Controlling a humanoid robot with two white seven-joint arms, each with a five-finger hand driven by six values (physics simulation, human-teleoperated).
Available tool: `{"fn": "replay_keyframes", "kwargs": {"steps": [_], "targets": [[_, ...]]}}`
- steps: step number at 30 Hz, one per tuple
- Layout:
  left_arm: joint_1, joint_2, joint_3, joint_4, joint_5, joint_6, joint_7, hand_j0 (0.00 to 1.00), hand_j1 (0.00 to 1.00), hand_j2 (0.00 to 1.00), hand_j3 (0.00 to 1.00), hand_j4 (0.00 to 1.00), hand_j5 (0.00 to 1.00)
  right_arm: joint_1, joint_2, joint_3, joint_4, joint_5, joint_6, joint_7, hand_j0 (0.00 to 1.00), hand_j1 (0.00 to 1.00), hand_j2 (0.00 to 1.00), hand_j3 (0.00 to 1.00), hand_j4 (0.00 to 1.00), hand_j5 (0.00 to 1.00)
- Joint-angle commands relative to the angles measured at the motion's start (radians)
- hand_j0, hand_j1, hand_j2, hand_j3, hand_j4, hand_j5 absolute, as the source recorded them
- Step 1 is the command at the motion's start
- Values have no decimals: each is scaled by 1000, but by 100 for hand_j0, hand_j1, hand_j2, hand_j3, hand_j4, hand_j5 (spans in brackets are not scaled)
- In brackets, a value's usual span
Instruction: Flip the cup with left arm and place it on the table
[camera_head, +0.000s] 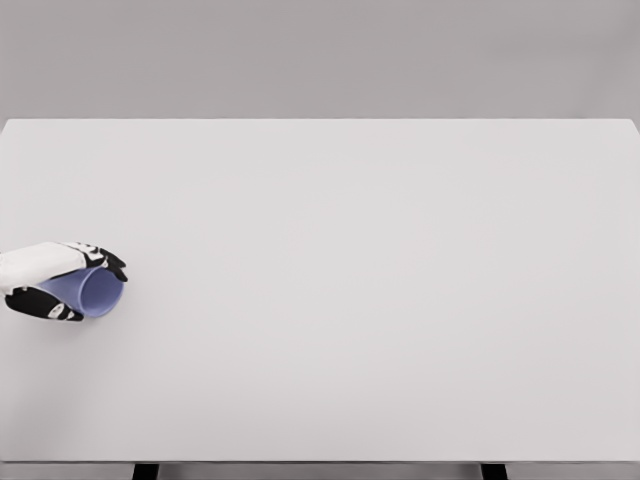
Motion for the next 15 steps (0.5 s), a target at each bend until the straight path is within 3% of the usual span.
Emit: {"fn": "replay_keyframes", "kwargs": {"steps": [1, 6, 10, 15], "targets": [[-2, 13, 10, -60, 40, -8, -1, 59, 59, 59, 59, 59, 59, 0, 0, 0, -1, 0, 0, 0, 100, 100, 100, 100, 100, 100], [-2, 51, 112, -105, 173, -160, -1, 56, 56, 56, 56, 56, 56, 0, 0, 0, 1, 0, 0, 0, 100, 100, 100, 100, 100, 100], [-15, 34, 146, -123, 368, -221, -1, 55, 55, 55, 55, 55, 55, 0, 0, 2, -1, 0, 0, 0, 100, 100, 100, 100, 100, 100], [-12, -94, 139, -129, 622, -208, -2, 55, 55, 55, 55, 55, 55, 2, 0, 0, 1, 0, 0, 0, 100, 100, 100, 100, 100, 100]]}}
